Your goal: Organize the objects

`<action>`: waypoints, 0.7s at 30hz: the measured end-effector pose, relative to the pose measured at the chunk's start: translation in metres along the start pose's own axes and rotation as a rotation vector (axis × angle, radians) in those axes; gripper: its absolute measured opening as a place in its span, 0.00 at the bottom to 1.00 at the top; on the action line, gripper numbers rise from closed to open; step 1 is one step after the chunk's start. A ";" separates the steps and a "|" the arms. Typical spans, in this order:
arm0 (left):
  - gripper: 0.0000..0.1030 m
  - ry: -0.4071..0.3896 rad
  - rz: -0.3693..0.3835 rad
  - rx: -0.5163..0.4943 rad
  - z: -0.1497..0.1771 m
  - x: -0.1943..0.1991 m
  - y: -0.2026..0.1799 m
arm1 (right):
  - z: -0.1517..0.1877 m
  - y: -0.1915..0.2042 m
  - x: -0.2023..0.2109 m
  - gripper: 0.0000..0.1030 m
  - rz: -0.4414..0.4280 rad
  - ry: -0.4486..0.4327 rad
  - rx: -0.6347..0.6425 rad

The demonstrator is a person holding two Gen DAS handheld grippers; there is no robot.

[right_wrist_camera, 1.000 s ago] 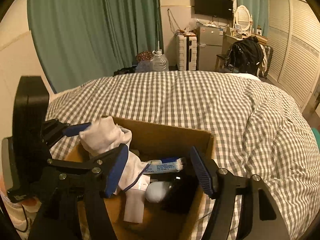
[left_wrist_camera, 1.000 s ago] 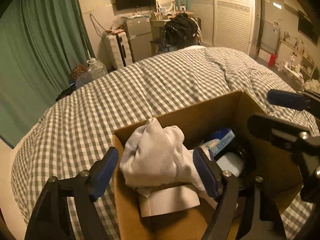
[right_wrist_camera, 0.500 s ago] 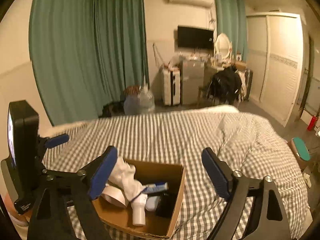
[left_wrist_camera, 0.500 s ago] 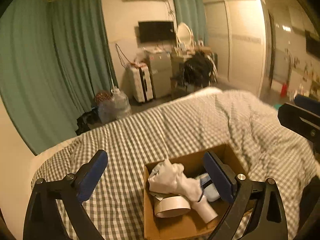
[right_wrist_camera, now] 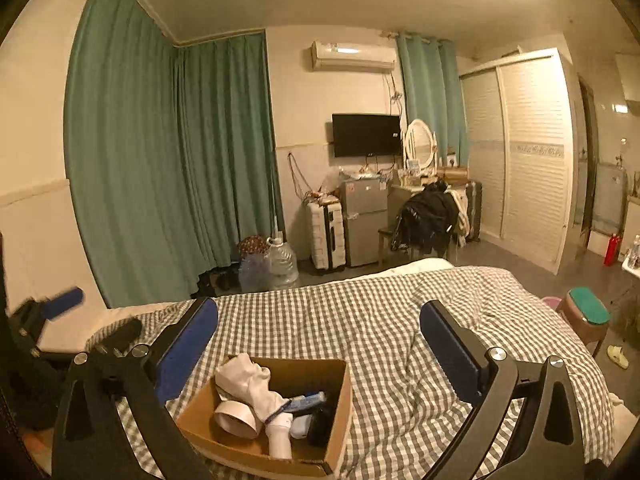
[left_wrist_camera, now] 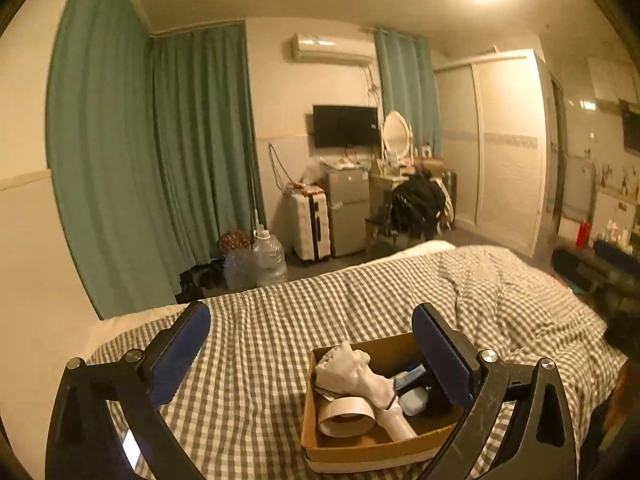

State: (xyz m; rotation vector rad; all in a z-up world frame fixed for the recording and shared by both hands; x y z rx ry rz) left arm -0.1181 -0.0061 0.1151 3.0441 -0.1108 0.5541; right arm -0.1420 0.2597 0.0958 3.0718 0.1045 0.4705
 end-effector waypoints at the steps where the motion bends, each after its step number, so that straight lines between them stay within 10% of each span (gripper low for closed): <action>1: 1.00 -0.010 -0.004 0.011 0.005 0.005 0.000 | 0.007 0.000 0.003 0.99 0.007 -0.010 0.002; 21: 1.00 0.030 -0.038 -0.046 0.079 0.010 -0.027 | 0.108 -0.013 -0.016 0.99 0.088 0.067 0.014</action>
Point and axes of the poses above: each gripper's, at about its wrist camera, not at the fingertips, and x roughly against the way its jaws point, y to its left, z to its underside, the point moved 2 cm from there along -x, roughly the way its jaws point, and after that the axes turned 8 degrees about z, right-handed, at the moved point
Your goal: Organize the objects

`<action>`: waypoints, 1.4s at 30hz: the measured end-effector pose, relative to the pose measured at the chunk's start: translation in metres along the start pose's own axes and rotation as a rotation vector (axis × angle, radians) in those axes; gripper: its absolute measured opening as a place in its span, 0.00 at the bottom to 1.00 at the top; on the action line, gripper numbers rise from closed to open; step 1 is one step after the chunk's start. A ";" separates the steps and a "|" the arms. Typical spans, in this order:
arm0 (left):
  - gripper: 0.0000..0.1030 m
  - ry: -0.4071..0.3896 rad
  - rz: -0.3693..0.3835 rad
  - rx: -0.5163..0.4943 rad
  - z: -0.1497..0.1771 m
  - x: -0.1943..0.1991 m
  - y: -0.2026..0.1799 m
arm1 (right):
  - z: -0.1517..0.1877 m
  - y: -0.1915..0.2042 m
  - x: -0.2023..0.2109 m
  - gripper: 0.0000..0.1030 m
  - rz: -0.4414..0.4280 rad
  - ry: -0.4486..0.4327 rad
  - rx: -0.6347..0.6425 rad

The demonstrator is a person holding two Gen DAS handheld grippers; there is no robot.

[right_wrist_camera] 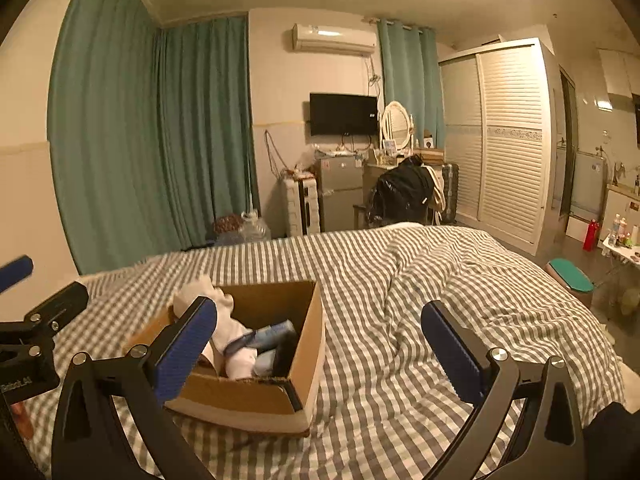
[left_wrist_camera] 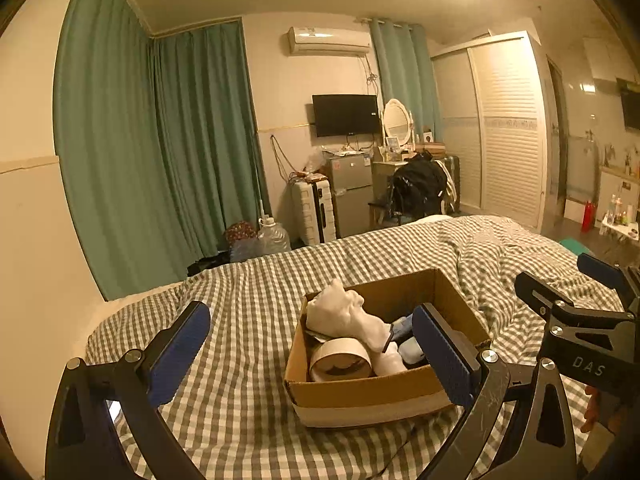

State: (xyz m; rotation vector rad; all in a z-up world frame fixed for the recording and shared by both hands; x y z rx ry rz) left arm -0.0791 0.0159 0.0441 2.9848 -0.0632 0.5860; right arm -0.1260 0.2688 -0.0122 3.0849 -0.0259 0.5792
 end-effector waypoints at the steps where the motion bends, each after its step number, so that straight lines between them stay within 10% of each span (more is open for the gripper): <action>1: 1.00 0.007 0.000 0.004 0.002 -0.001 0.001 | 0.001 0.001 -0.001 1.00 -0.001 0.004 0.005; 42: 1.00 0.089 -0.031 0.018 0.015 -0.011 0.007 | 0.009 0.018 -0.006 1.00 0.002 0.047 0.029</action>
Point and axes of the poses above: each gripper's, at about its wrist camera, not at the fingertips, and x roughly against the way its jaws point, y to its left, z to its underside, the point moved 2 cm from there along -x, roughly the way its jaws point, and after that the axes turned 8 degrees about z, right-handed, at the moved point
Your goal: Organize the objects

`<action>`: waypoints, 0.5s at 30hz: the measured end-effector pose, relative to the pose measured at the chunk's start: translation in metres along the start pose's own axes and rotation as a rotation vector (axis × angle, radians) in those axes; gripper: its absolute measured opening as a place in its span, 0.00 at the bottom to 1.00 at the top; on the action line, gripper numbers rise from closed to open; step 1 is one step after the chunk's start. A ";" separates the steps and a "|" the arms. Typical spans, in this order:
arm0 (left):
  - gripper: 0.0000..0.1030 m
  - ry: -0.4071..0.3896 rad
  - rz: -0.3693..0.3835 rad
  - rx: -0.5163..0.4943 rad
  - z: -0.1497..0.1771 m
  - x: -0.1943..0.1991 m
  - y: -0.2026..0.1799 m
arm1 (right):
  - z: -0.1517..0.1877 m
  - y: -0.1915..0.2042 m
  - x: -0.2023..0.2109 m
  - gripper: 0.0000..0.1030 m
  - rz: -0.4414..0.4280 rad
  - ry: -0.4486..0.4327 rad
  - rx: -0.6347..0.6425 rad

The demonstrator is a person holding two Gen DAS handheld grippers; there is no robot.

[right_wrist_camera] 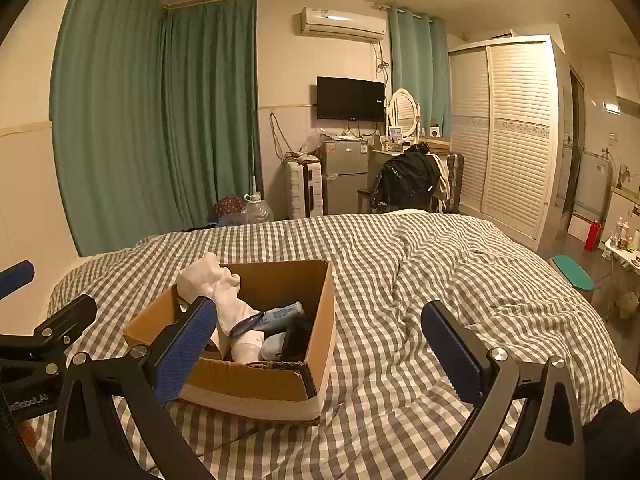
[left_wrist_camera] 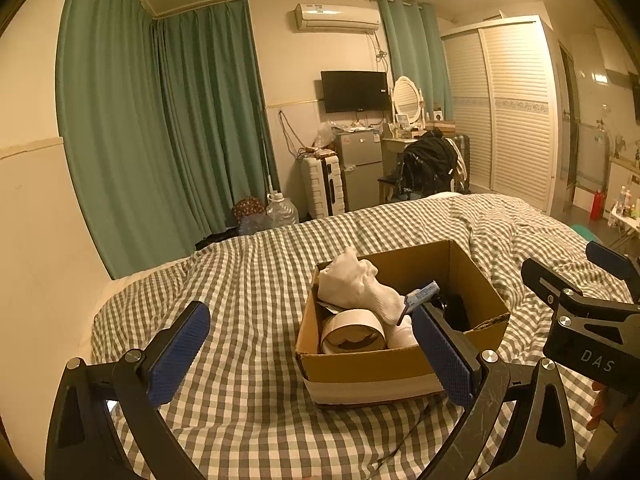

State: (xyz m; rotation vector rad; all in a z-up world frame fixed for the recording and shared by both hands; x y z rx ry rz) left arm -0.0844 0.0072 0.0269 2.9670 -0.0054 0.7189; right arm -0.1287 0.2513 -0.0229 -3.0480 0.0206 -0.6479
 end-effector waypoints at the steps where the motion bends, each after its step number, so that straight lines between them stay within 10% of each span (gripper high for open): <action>1: 1.00 0.001 0.001 0.000 0.000 0.000 0.000 | 0.000 0.000 0.000 0.99 0.001 0.000 0.000; 15: 1.00 0.005 0.002 -0.006 0.002 -0.001 -0.002 | 0.000 0.002 -0.001 0.99 0.001 0.004 0.003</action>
Point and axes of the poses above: each gripper's, at about its wrist camera, not at the fingertips, and x roughly against the way its jaws point, y to its left, z to its underside, the point moved 2 cm from there along -x, roughly the way its jaws point, and after that the axes turned 8 degrees about z, right-handed, at the moved point
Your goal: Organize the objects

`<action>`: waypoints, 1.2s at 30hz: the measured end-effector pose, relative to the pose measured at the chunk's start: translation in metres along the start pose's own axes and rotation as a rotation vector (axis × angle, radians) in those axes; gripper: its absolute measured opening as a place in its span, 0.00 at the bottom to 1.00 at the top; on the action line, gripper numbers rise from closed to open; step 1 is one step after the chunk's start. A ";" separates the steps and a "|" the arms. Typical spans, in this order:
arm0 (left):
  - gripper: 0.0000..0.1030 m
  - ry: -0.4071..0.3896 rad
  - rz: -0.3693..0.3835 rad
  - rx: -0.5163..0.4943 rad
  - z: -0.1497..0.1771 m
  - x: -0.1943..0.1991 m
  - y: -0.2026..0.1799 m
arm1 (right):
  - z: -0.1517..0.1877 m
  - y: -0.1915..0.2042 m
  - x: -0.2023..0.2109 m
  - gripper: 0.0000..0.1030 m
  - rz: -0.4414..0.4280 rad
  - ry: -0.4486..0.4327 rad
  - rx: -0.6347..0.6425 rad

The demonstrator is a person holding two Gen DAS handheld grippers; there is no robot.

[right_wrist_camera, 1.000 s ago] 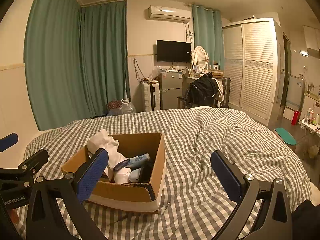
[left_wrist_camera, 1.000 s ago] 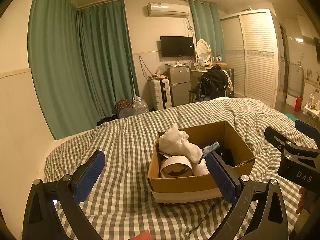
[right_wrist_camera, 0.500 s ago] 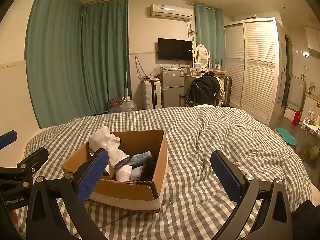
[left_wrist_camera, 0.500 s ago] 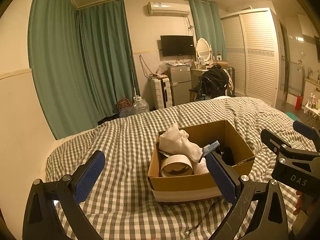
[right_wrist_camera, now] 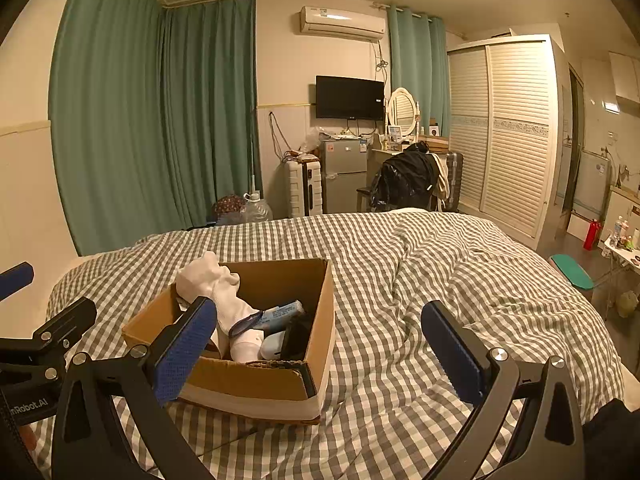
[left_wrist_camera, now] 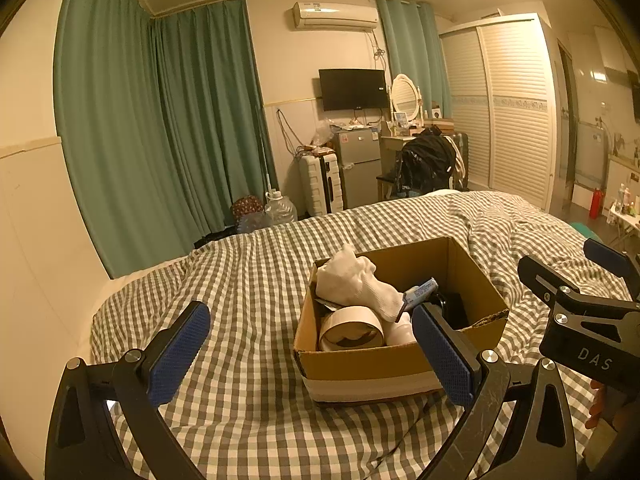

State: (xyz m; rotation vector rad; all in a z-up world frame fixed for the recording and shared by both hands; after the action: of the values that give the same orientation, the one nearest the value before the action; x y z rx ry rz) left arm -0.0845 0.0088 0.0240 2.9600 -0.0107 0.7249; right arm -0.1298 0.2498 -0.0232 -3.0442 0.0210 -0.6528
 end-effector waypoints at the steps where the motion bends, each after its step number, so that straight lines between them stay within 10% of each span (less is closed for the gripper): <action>1: 1.00 0.000 -0.001 -0.002 0.000 0.000 0.000 | 0.000 0.000 0.000 0.99 0.000 0.000 0.001; 36: 1.00 0.004 -0.006 -0.012 -0.001 -0.002 0.001 | 0.005 0.006 -0.002 0.99 -0.006 0.007 0.011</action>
State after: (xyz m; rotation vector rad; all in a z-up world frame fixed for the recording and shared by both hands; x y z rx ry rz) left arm -0.0869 0.0082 0.0234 2.9461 -0.0060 0.7280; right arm -0.1300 0.2436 -0.0290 -3.0320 0.0090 -0.6621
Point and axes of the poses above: each gripper's, at about its wrist camera, not at the fingertips, and x roughly against the way its jaws point, y to its left, z to its underside, the point moved 2 cm from there along -x, roughly the way its jaws point, and after that the axes turned 8 degrees about z, right-handed, at the moved point
